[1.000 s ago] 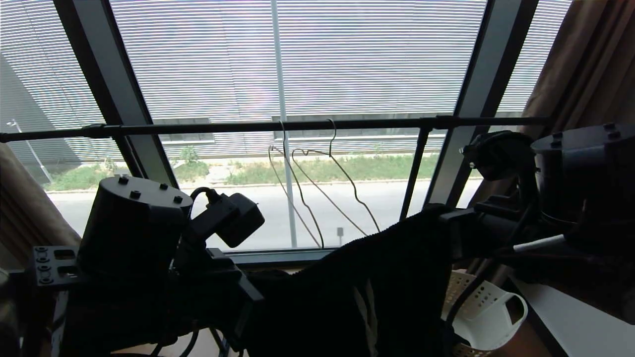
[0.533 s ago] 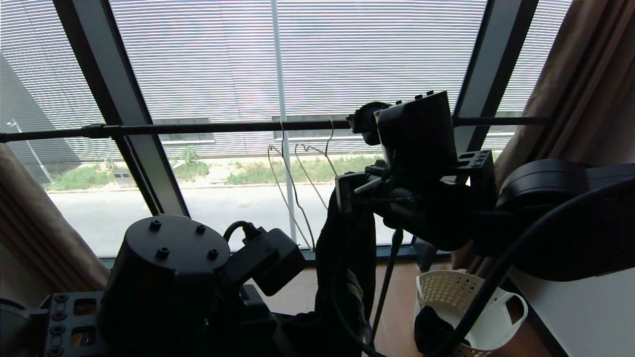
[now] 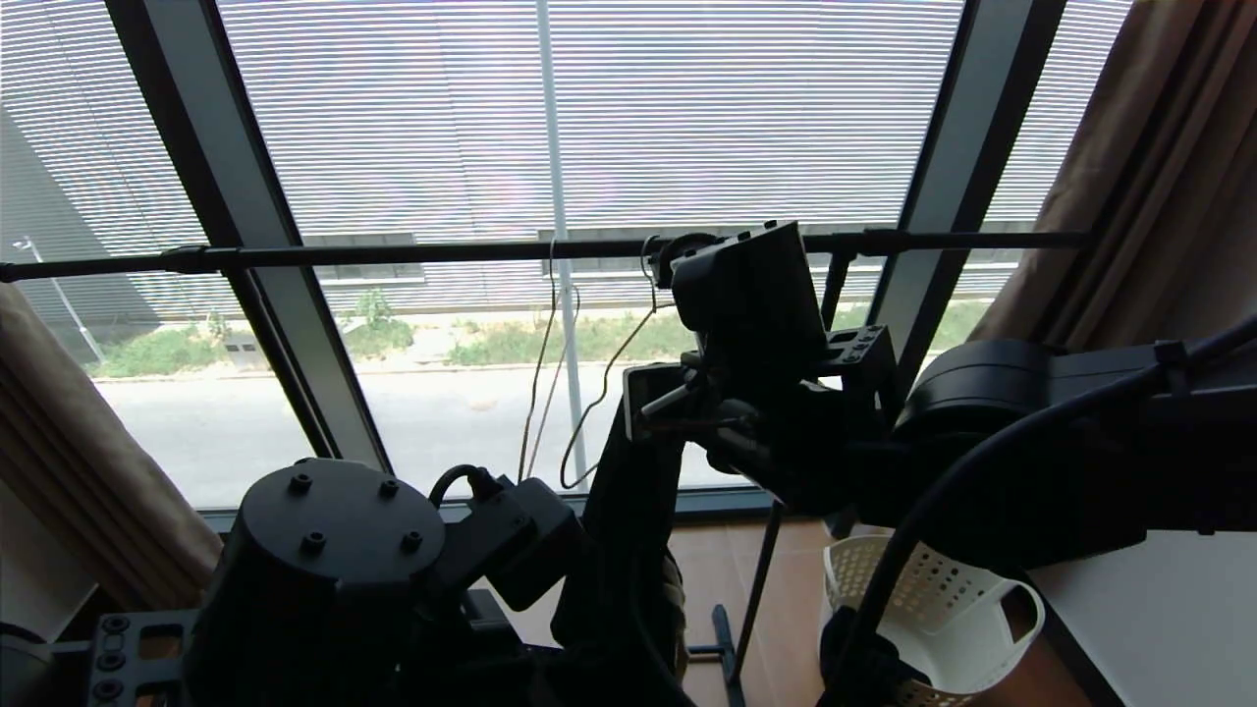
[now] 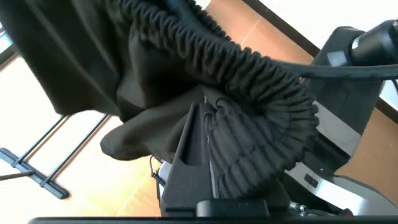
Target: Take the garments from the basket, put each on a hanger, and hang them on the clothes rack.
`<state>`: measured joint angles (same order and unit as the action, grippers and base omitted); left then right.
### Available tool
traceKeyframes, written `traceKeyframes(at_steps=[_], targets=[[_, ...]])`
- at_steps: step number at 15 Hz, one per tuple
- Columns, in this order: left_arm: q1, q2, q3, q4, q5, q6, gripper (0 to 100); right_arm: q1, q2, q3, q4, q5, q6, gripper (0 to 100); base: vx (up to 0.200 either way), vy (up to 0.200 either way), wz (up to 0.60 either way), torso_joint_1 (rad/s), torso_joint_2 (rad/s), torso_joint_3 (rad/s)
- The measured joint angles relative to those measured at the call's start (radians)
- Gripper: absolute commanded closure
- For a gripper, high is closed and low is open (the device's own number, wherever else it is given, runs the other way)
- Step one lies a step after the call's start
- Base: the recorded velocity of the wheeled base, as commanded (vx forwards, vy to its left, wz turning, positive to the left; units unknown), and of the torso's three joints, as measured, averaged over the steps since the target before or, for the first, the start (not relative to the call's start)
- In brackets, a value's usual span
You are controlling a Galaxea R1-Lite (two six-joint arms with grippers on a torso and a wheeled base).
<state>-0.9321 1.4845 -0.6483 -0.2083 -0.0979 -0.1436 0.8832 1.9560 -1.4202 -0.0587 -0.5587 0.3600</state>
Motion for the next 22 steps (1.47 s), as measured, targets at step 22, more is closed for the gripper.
traceKeyframes(at_steps=[22], targets=[[0.364, 0.221, -0.348, 0.007, 0.008, 0.060, 100, -0.041, -0.476, 0.611, -0.020, 0.027, 0.024, 100, 0.000, 0.000, 0.00, 0.000, 0.00, 0.000]])
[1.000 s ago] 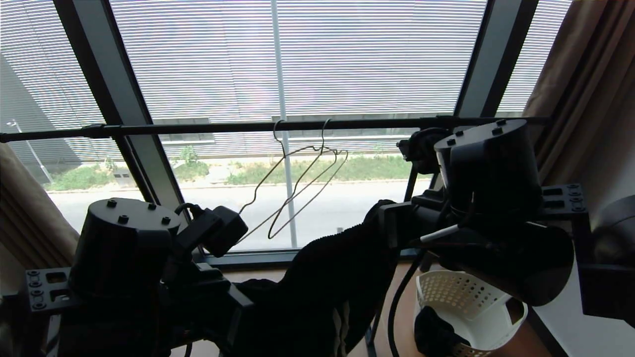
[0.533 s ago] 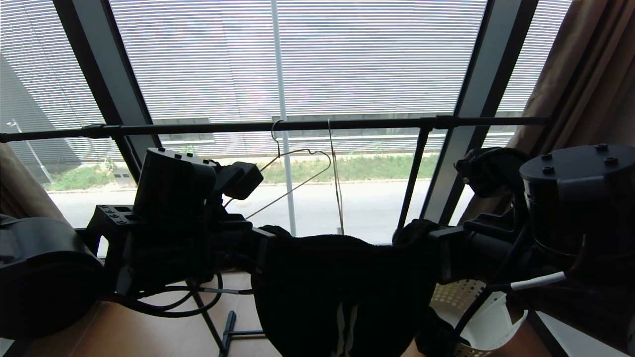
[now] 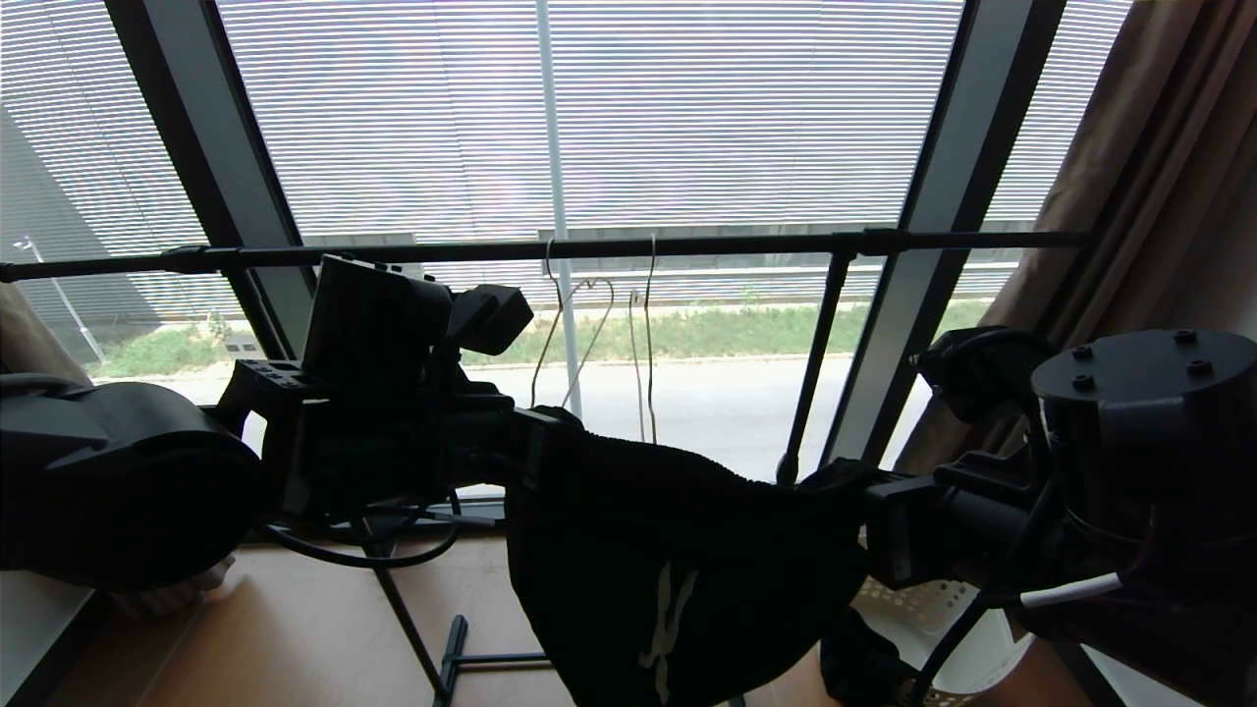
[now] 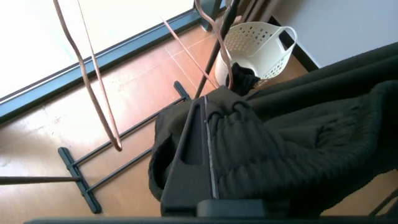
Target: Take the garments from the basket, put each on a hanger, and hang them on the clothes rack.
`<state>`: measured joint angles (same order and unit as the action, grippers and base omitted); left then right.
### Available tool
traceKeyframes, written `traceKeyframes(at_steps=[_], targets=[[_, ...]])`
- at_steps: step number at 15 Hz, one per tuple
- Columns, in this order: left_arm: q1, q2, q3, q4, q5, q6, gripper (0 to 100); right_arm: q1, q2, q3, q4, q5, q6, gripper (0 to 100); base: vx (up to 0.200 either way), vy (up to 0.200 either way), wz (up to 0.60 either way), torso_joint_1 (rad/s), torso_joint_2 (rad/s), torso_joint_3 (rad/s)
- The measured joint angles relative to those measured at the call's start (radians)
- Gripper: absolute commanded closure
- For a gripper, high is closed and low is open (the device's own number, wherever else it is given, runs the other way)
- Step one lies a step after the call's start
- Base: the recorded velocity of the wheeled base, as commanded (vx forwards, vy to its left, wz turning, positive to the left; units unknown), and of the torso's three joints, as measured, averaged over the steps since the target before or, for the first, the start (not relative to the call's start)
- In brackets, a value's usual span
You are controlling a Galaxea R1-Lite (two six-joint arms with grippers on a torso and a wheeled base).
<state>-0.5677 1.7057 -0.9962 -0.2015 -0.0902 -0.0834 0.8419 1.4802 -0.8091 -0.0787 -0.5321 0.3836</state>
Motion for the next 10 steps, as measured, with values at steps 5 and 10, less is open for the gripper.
traceKeyframes(at_steps=[5, 10], targets=[[-0.009, 0.011, -0.117, 0.057, 0.000, 0.001, 100, -0.001, -0.001, 0.055, -0.010, 0.039, -0.006, 0, 0.000, 0.000, 0.00, 0.000, 0.00, 0.000], [-0.049, 0.011, -0.204, 0.114, 0.011, 0.001, 100, 0.049, 0.045, 0.161, -0.089, 0.069, -0.017, 0, 0.000, 0.000, 0.00, 0.000, 0.00, 0.000]])
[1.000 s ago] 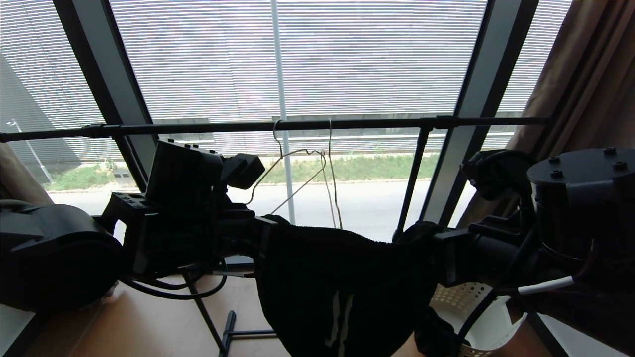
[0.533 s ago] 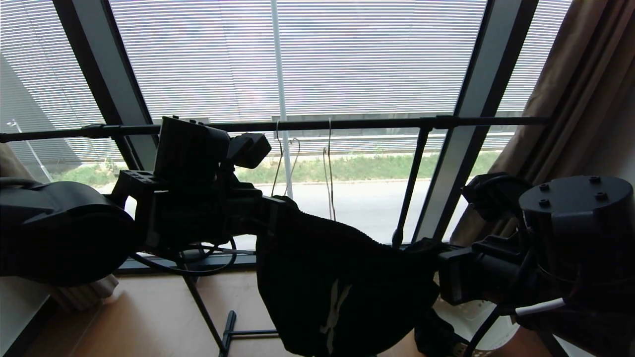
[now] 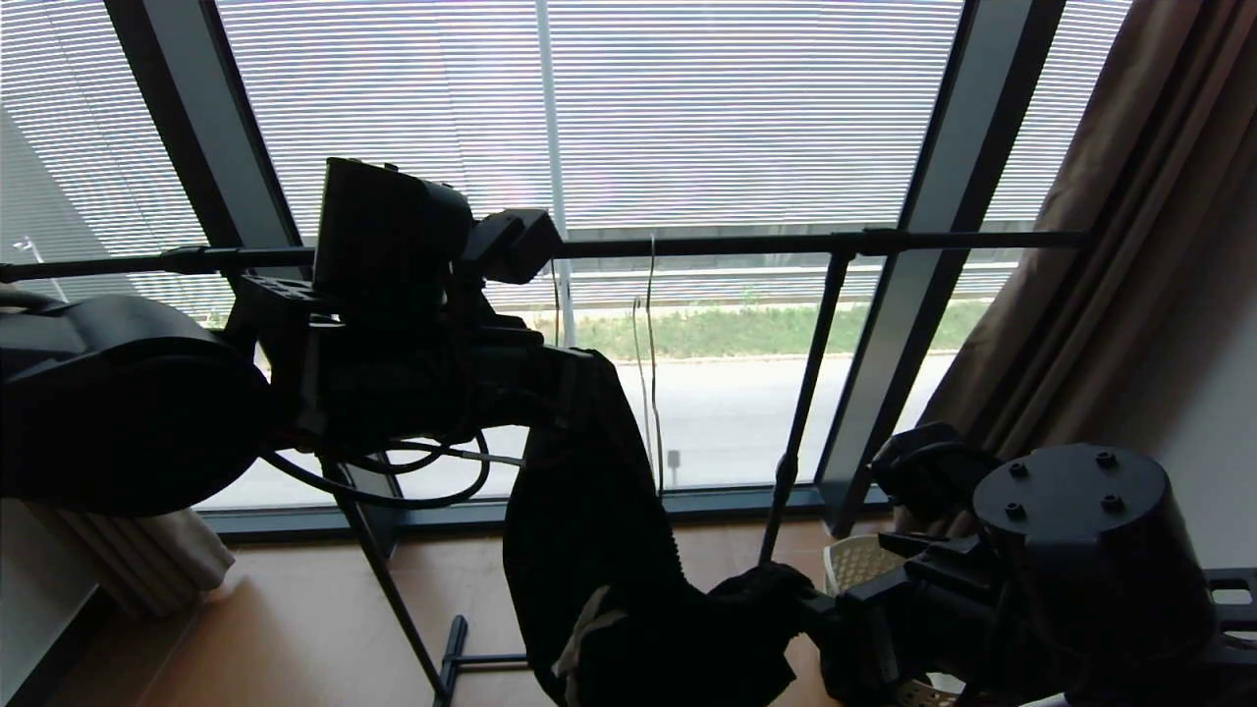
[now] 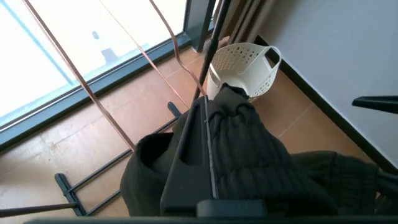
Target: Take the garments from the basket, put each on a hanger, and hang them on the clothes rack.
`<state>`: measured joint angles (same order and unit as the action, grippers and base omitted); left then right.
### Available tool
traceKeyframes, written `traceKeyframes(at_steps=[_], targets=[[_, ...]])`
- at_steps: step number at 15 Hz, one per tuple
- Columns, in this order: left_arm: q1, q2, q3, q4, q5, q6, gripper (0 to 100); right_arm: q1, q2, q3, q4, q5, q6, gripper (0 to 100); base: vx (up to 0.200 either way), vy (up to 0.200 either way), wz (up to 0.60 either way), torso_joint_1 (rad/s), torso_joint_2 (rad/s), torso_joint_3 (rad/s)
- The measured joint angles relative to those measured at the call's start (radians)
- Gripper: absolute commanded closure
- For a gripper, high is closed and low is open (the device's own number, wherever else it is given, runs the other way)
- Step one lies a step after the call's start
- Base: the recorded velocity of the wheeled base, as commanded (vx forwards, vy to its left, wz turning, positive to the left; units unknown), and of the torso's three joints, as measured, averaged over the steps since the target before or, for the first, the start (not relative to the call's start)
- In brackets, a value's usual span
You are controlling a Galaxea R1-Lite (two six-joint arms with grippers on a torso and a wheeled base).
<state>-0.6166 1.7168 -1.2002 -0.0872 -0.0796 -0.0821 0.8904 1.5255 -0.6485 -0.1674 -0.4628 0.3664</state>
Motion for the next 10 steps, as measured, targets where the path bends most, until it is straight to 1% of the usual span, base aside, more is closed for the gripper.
traceKeyframes(at_steps=[1, 2, 4, 6, 9, 10], targets=[[-0.004, 0.000, -0.014, 0.004, 0.006, 0.000, 100, 0.015, 0.020, 0.028, -0.027, 0.000, -0.016, 0, 0.000, 0.000, 0.00, 0.000, 0.00, 0.000], [-0.007, -0.001, -0.027, 0.006, 0.021, 0.000, 100, 0.025, 0.041, 0.059, -0.074, 0.000, -0.051, 0, 0.000, 0.000, 0.00, 0.000, 0.00, 0.000], [-0.011, -0.002, -0.039, 0.005, 0.040, 0.001, 100, 0.037, 0.073, 0.120, -0.210, 0.010, -0.143, 0, 0.000, 0.000, 0.00, 0.000, 0.00, 0.000], [-0.014, -0.003, -0.043, 0.004, 0.041, 0.001, 100, 0.042, 0.093, 0.166, -0.302, 0.052, -0.243, 0, 0.000, 0.000, 0.00, 0.000, 0.00, 0.000], [-0.017, -0.003, -0.044, 0.004, 0.070, 0.010, 100, 0.045, 0.095, 0.180, -0.407, 0.074, -0.318, 0, 0.000, 0.000, 0.00, 0.000, 0.00, 0.000], [-0.019, -0.003, -0.044, 0.003, 0.073, 0.011, 100, 0.045, 0.089, 0.183, -0.425, 0.087, -0.338, 0, 0.000, 0.000, 0.00, 0.000, 0.00, 0.000]])
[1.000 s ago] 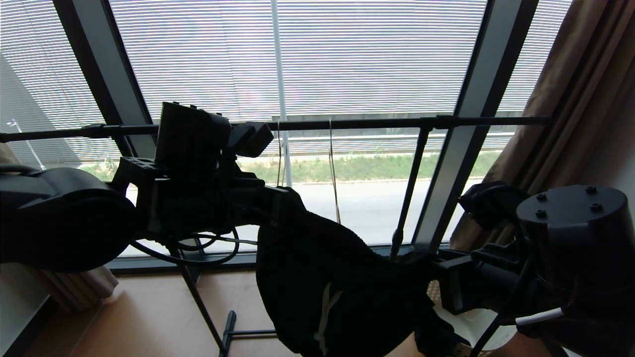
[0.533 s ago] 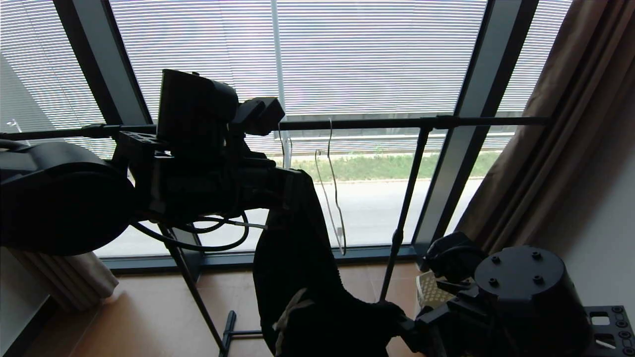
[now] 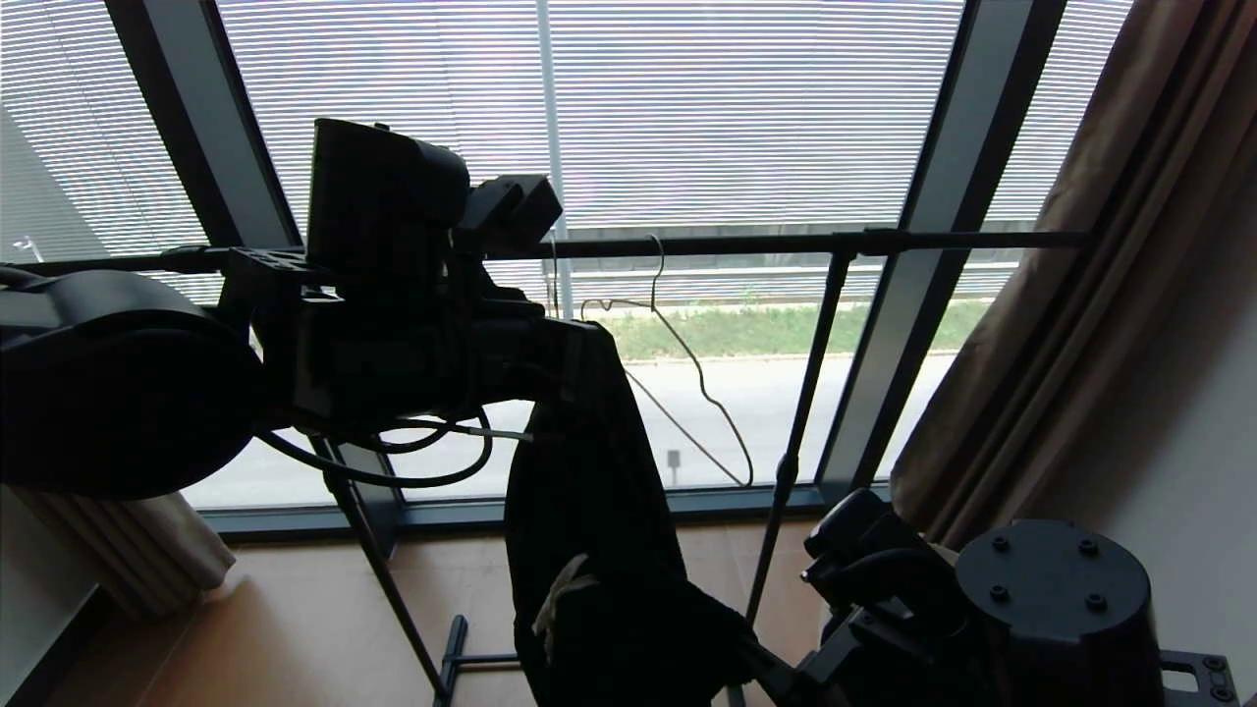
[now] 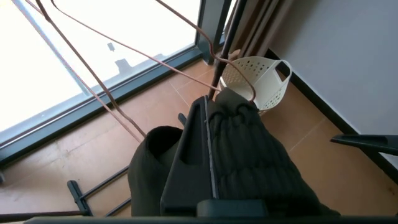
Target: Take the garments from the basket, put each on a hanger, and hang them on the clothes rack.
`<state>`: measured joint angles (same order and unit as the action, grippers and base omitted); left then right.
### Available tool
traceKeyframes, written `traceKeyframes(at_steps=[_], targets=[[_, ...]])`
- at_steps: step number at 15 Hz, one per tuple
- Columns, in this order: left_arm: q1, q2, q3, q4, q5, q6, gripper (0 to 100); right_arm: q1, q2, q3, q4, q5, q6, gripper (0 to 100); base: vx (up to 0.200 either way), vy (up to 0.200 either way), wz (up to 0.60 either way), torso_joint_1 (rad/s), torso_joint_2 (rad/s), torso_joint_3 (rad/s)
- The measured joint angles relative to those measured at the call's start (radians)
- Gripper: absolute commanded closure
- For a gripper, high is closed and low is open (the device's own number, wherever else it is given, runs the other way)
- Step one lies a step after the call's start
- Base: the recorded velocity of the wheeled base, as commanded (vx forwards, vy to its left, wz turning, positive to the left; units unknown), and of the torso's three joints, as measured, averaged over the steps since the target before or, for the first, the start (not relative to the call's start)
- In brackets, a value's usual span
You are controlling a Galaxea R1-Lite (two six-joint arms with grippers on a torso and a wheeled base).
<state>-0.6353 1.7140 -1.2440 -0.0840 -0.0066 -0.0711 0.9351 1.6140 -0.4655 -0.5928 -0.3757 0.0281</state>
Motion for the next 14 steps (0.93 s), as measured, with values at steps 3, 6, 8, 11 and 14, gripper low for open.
traceKeyframes(at_steps=[3, 6, 8, 11, 14], targets=[[-0.006, 0.000, 0.003, 0.000, 0.000, 0.001, 100, 0.000, -0.033, -0.013, -0.011, 0.041, -0.041, 0, 0.000, 0.000, 0.00, 0.000, 0.00, 0.000], [-0.015, 0.000, 0.005, 0.000, 0.001, 0.001, 100, 0.001, -0.038, -0.074, -0.004, 0.041, -0.093, 0, 0.000, 0.000, 0.00, 0.000, 0.00, 0.000], [-0.017, 0.000, -0.001, 0.001, 0.006, 0.001, 100, 0.003, -0.020, -0.080, -0.007, 0.039, -0.123, 0, 0.000, 0.000, 0.00, 0.000, 0.00, 0.000], [-0.011, 0.000, -0.015, 0.000, 0.030, 0.001, 100, 0.002, -0.008, -0.010, -0.044, 0.043, -0.123, 0, 0.000, 0.000, 0.00, 0.000, 0.00, 0.000], [0.001, 0.009, -0.023, -0.001, 0.065, 0.001, 100, -0.016, -0.095, 0.101, -0.079, 0.071, -0.123, 0, 0.000, 0.000, 0.00, 0.000, 0.00, 0.000]])
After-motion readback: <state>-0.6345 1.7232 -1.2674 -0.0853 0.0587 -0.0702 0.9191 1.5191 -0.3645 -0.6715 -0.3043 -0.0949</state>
